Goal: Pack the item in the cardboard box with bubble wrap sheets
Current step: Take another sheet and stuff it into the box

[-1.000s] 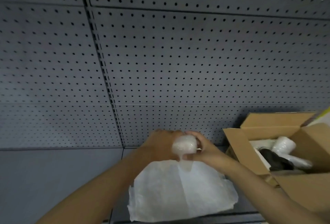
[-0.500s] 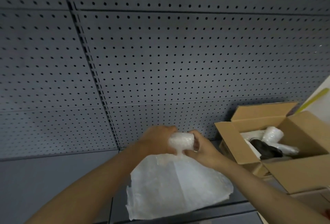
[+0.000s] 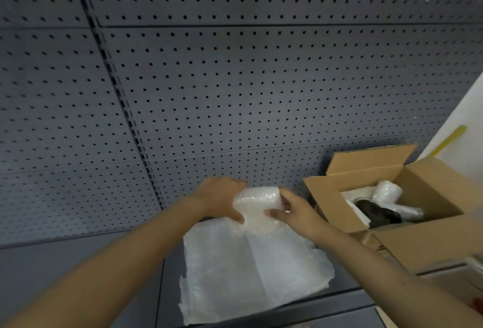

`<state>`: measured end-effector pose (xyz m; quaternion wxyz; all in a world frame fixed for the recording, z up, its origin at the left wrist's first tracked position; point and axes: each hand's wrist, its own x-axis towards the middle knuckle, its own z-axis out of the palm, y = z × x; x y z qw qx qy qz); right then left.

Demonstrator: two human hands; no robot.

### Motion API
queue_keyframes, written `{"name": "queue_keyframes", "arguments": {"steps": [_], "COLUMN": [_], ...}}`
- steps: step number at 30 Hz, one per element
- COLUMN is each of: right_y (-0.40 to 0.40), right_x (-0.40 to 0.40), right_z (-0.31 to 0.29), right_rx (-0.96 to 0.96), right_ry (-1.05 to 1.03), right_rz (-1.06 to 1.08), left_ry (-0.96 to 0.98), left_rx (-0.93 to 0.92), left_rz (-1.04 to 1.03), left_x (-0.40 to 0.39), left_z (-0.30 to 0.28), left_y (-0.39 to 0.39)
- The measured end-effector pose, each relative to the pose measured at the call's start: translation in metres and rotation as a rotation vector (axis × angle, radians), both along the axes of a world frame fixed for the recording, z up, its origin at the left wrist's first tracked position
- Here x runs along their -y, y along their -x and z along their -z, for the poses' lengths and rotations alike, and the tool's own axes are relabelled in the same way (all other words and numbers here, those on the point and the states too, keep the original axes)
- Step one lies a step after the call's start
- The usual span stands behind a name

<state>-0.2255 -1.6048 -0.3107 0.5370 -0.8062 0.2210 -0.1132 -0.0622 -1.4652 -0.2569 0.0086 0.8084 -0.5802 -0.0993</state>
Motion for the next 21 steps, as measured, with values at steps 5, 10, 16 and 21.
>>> {"name": "queue_keyframes", "arguments": {"steps": [5, 10, 16, 21], "right_y": [0.026, 0.065, 0.142, 0.204], "right_x": [0.033, 0.097, 0.203, 0.281], "right_z": [-0.025, -0.058, -0.061, -0.042], "right_rx": [0.067, 0.115, 0.108, 0.004], "right_ry": [-0.111, -0.027, -0.036, 0.129], "right_rz": [0.103, 0.185, 0.291, 0.273], "left_ry": [0.060, 0.044, 0.028, 0.003], "left_rx": [0.028, 0.114, 0.198, 0.224], "left_rz": [0.015, -0.003, -0.011, -0.127], "left_x": [0.022, 0.058, 0.122, 0.189], "left_z": [-0.031, -0.046, -0.036, -0.018], "left_y": [-0.002, 0.013, 0.064, 0.113]}}
